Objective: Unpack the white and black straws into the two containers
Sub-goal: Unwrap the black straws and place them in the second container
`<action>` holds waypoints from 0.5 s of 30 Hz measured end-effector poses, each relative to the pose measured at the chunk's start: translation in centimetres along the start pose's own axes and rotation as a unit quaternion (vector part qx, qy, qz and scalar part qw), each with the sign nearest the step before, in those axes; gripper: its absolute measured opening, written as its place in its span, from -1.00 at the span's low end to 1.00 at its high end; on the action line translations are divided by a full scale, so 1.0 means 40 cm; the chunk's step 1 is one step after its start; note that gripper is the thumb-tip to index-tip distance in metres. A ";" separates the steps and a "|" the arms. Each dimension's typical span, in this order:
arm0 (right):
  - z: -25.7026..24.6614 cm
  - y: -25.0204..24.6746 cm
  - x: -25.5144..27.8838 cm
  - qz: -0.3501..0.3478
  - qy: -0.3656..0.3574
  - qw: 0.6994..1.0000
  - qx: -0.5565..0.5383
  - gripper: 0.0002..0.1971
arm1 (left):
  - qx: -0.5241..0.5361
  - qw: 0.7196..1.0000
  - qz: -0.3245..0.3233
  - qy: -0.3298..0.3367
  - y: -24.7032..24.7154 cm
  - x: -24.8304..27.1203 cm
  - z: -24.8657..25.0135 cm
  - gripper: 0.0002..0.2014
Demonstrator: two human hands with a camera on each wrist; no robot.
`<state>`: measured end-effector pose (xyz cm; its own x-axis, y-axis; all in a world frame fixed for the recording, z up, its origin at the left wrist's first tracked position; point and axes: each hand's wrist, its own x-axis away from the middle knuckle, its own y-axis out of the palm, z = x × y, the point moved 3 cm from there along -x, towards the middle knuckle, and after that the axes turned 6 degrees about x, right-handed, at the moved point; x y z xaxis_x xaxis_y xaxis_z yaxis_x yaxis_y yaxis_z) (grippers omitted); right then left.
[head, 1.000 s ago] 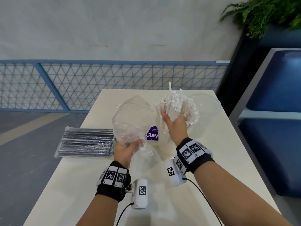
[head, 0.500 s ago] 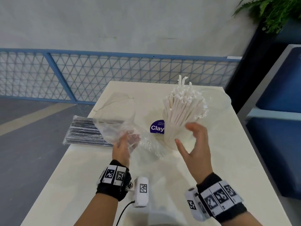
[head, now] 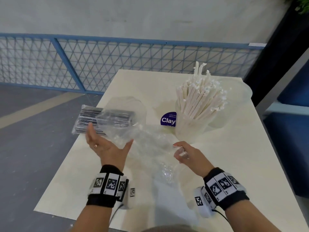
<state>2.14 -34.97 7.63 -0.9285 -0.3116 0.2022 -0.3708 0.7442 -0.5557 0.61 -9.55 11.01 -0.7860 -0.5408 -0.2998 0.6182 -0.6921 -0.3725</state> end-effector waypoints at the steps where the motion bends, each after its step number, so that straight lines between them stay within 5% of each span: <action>1: -0.002 -0.001 -0.006 -0.010 -0.009 1.000 0.014 -0.73 | -0.094 0.994 -0.013 0.061 -0.011 -0.007 0.005 0.14; 4: -0.013 0.006 -0.030 -0.042 -0.031 0.996 0.066 -0.73 | -0.302 0.933 -0.130 0.146 -0.011 -0.021 0.000 -0.27; 7: -0.026 0.019 -0.057 -0.073 -0.047 0.989 0.119 -0.72 | -0.323 0.914 -0.245 0.016 0.009 -0.024 -0.025 -0.42; 11: -0.031 0.017 -0.081 -0.063 -0.048 0.987 0.143 -0.73 | -0.201 0.957 -0.194 -0.075 -0.002 -0.033 -0.082 -0.56; 15: -0.012 0.016 -0.082 -0.030 0.025 0.973 0.228 -0.58 | -0.182 0.962 -0.137 -0.153 -0.044 -0.056 -0.169 -0.57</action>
<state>4.92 -33.19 6.98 -0.9096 -0.3091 0.2777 -0.3861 0.3817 -0.8398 1.33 -3.89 6.40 -0.8506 -0.5153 0.1049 0.3047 -0.6456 -0.7003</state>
